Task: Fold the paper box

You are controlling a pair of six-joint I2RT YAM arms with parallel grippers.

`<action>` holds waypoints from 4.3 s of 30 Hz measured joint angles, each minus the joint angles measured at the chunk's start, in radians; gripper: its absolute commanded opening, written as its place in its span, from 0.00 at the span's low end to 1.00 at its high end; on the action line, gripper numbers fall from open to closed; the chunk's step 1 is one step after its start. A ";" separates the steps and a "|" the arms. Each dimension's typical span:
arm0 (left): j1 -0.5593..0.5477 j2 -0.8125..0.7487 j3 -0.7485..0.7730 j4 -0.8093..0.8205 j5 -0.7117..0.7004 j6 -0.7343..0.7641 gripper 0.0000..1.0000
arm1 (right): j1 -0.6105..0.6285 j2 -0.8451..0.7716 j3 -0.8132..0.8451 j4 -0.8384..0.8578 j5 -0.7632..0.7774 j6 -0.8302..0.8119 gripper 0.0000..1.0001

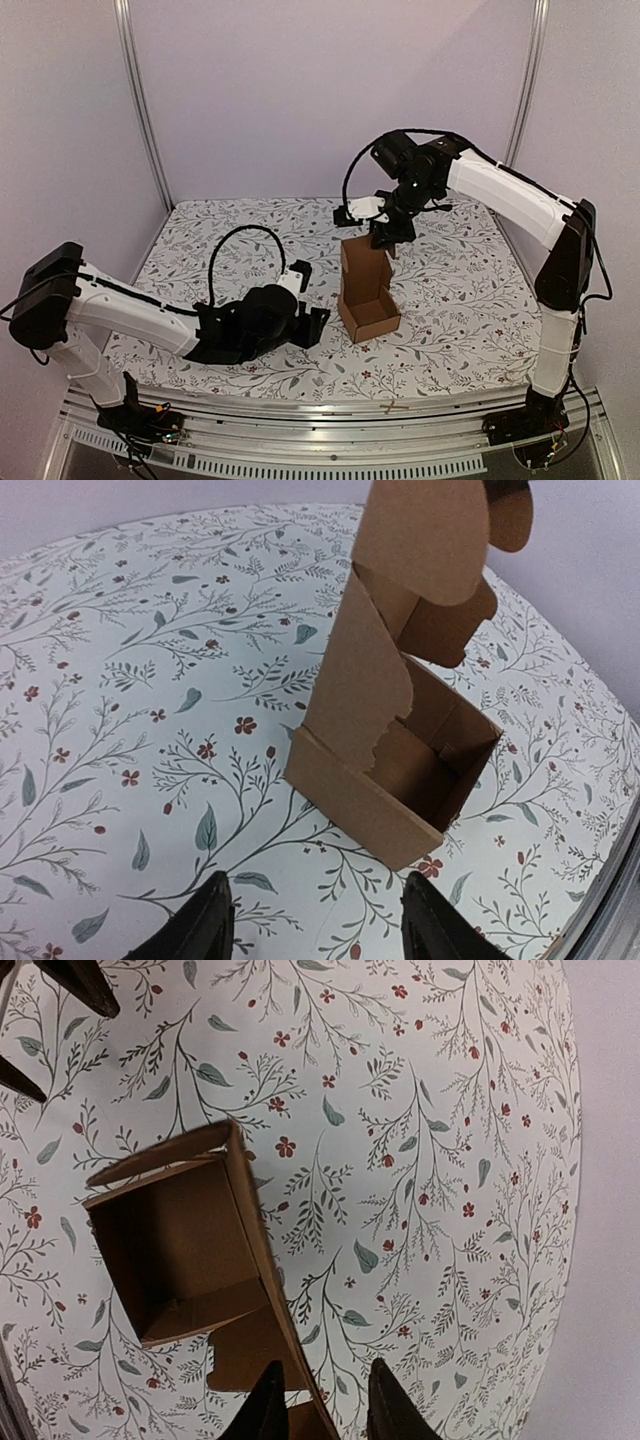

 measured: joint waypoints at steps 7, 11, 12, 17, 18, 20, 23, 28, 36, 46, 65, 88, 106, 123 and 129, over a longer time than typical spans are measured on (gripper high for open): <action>-0.004 0.060 -0.047 0.201 -0.011 0.102 0.44 | 0.051 -0.061 -0.100 0.019 0.092 0.057 0.02; -0.006 0.145 -0.012 0.276 -0.027 0.203 0.43 | 0.111 -0.138 -0.214 0.057 0.186 0.126 0.00; -0.006 0.164 0.001 0.285 -0.029 0.221 0.43 | 0.121 -0.147 -0.228 0.063 0.203 0.137 0.00; -0.006 0.205 0.033 0.331 -0.038 0.282 0.41 | 0.154 -0.167 -0.255 0.088 0.296 0.203 0.00; -0.006 0.208 0.036 0.343 -0.041 0.292 0.41 | 0.154 -0.168 -0.257 0.092 0.310 0.213 0.00; -0.006 0.221 0.044 0.369 -0.052 0.315 0.40 | 0.155 -0.170 -0.258 0.097 0.332 0.235 0.00; -0.006 0.256 0.069 0.397 -0.070 0.349 0.39 | 0.158 -0.171 -0.262 0.105 0.362 0.265 0.00; -0.006 0.317 0.135 0.419 -0.127 0.394 0.50 | 0.159 -0.172 -0.264 0.108 0.380 0.300 0.00; -0.006 0.402 0.110 0.657 -0.198 0.525 0.71 | 0.159 -0.172 -0.278 0.111 0.383 0.336 0.00; 0.033 0.436 0.075 0.800 -0.035 0.630 0.72 | 0.159 -0.172 -0.279 0.111 0.384 0.365 0.00; 0.053 0.494 0.117 0.838 0.122 0.650 0.70 | 0.159 -0.172 -0.306 0.112 0.355 0.385 0.00; 0.080 0.436 -0.050 0.909 0.086 0.672 0.75 | 0.160 -0.183 -0.343 0.135 0.329 0.393 0.00; 0.124 0.490 0.164 0.756 0.261 0.661 0.74 | 0.160 -0.183 -0.323 0.111 0.346 0.418 0.01; 0.101 0.490 0.179 0.669 0.281 0.662 0.70 | 0.160 -0.186 -0.339 0.111 0.317 0.430 0.03; 0.087 0.491 0.199 0.636 0.282 0.662 0.70 | 0.160 -0.192 -0.347 0.111 0.307 0.430 0.01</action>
